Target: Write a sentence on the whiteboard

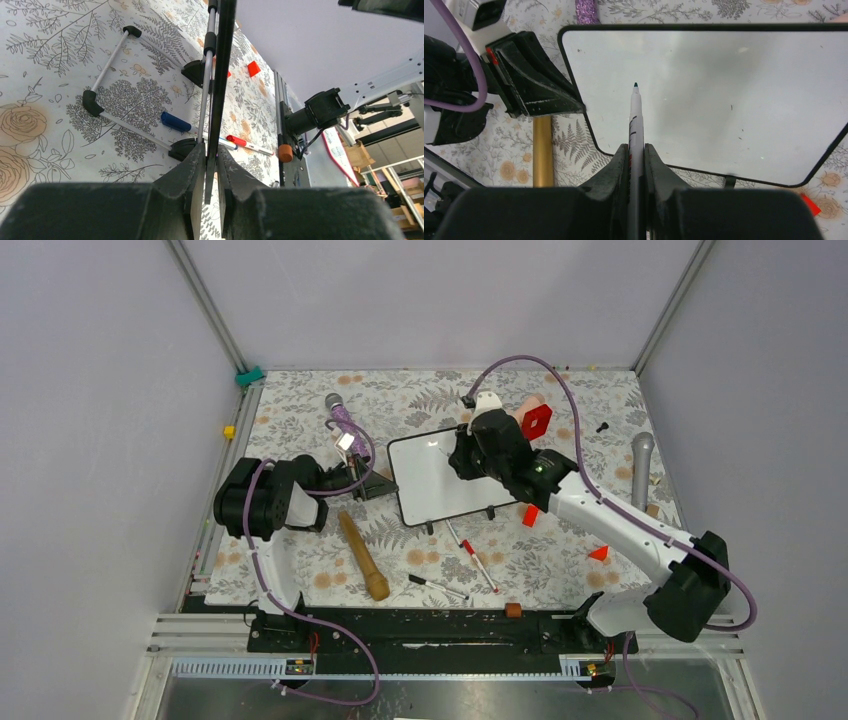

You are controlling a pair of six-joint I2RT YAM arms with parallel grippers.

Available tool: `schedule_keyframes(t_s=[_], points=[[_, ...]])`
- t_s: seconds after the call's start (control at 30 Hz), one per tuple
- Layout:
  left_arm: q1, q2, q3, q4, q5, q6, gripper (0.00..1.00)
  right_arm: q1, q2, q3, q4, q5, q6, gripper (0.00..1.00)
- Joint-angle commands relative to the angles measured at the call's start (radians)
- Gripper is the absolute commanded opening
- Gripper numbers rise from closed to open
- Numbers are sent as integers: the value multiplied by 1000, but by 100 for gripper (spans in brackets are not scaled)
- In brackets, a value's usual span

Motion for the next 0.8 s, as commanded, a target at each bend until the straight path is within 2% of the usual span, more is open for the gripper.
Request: schedule_keyframes(t_s=[0.0, 0.5, 0.7, 0.77], points=[[-10, -34, -13, 34, 1, 85, 14, 26, 55, 117, -50, -1, 27, 0], [-37, -33, -1, 34, 8, 118, 15, 70, 140, 203, -73, 8, 12, 0], [-37, -42, -15, 34, -2, 153, 7, 91, 180, 261, -105, 18, -1, 0], [-37, -42, -15, 34, -4, 153, 0, 97, 186, 269, -107, 21, -3, 0]])
